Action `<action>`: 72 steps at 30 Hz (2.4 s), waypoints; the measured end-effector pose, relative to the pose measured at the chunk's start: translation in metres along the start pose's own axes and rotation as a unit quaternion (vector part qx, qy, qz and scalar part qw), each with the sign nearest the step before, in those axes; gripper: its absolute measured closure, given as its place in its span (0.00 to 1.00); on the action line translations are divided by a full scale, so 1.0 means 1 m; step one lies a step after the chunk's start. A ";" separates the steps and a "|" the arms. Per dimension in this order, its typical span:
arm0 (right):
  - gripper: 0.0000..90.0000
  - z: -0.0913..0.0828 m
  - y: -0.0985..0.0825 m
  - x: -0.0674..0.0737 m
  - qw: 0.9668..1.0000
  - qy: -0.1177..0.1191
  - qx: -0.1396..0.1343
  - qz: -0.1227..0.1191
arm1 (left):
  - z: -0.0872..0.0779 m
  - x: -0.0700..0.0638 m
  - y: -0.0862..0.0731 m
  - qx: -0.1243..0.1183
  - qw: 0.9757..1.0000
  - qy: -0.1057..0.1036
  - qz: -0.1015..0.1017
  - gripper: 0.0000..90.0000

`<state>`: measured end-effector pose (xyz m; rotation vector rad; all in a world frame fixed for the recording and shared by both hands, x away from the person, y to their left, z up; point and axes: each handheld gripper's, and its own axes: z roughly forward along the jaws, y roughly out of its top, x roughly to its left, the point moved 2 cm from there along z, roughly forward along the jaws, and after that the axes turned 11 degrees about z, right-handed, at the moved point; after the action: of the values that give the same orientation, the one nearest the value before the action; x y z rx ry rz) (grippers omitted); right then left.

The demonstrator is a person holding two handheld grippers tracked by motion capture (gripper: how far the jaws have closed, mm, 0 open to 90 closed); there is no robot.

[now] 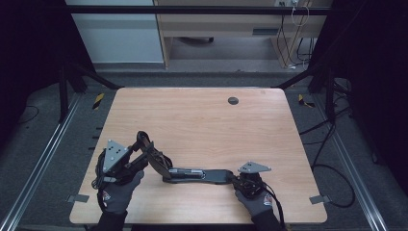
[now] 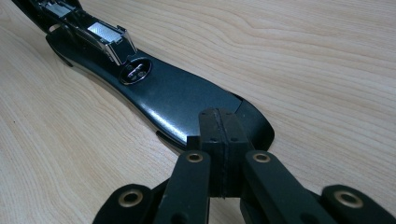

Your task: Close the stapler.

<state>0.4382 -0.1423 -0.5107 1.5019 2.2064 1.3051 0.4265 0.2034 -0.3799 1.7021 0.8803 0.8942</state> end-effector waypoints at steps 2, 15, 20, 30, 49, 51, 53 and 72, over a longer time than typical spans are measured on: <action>1.00 0.000 0.000 0.000 1.000 0.000 0.001 0.001 | 0.001 -0.003 0.002 0.001 1.000 0.001 0.007 0.68; 1.00 0.000 0.000 0.000 1.000 0.001 -0.001 0.003 | 0.006 -0.016 0.006 -0.001 1.000 0.011 0.029 0.68; 1.00 0.000 0.000 0.000 1.000 0.002 -0.001 0.004 | 0.007 -0.020 0.008 -0.001 0.999 0.013 0.039 0.68; 1.00 0.000 0.000 0.000 1.000 0.001 -0.001 0.003 | 0.012 -0.033 0.012 0.000 0.998 0.020 0.067 0.67; 1.00 0.000 0.000 0.000 1.000 0.001 -0.002 0.004 | 0.021 -0.054 0.016 0.004 0.994 0.022 0.111 0.66; 1.00 0.000 0.000 0.000 1.000 0.001 -0.001 0.004 | 0.023 -0.058 0.017 0.004 0.993 0.023 0.118 0.66; 1.00 0.000 0.000 0.000 1.000 0.001 -0.001 0.004 | 0.024 -0.062 0.017 0.004 0.992 0.024 0.125 0.66; 1.00 0.000 -0.001 0.000 1.000 0.002 -0.002 0.004 | 0.038 -0.089 0.015 0.001 0.987 0.017 0.163 0.62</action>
<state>0.4377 -0.1423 -0.5112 1.5090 2.2005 1.3146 0.4206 0.1065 -0.3886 1.8680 0.6327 1.1411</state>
